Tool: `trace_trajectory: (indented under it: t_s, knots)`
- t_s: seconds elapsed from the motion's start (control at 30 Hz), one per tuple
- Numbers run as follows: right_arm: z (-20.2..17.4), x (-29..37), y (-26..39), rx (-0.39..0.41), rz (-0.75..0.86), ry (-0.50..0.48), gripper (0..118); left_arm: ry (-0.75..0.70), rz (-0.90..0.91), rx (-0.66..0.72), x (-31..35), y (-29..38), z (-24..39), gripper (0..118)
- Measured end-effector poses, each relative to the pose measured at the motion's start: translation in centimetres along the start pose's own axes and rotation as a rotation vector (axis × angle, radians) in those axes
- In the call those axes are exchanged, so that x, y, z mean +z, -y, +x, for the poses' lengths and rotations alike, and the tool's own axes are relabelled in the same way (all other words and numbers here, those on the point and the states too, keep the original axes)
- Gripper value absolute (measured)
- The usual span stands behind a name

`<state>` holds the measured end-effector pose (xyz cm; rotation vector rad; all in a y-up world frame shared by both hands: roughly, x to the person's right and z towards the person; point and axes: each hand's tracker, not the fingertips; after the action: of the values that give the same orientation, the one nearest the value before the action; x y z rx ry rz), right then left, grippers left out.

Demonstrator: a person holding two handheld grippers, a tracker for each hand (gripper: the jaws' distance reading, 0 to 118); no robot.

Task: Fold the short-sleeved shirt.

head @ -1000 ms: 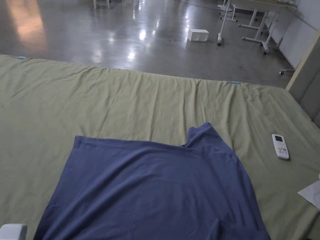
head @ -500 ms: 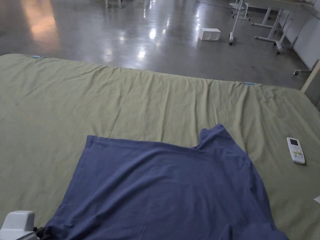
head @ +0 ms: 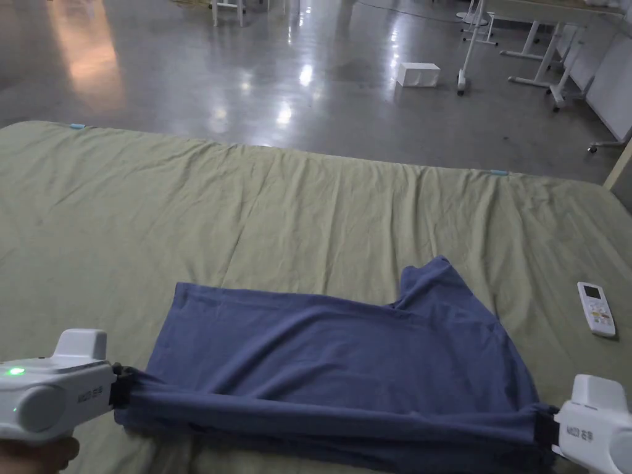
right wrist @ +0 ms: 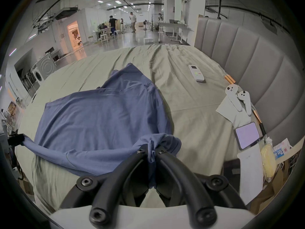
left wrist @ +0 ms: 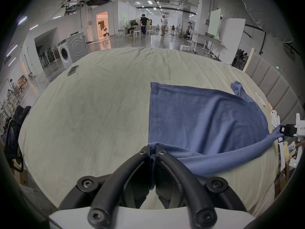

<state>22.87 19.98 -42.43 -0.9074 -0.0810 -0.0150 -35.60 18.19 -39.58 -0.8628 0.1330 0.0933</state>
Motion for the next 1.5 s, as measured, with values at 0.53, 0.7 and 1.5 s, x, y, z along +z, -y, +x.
trace_trajectory:
  t_s: [0.53,0.7,1.5]
  knots:
    - [-1.6,-11.3,-2.2,0.109,-0.062,0.033,17,-0.042,-0.082,0.003,-9.1,-2.9,1.3,6]
    - [-2.0,-8.3,-2.1,0.124,0.085,0.049,66,-0.019,-0.026,-0.005,-7.4,-3.1,1.6,43]
    - [-13.0,11.4,1.9,0.138,0.902,0.026,0,-0.007,0.621,-0.089,10.6,0.9,9.6,0]
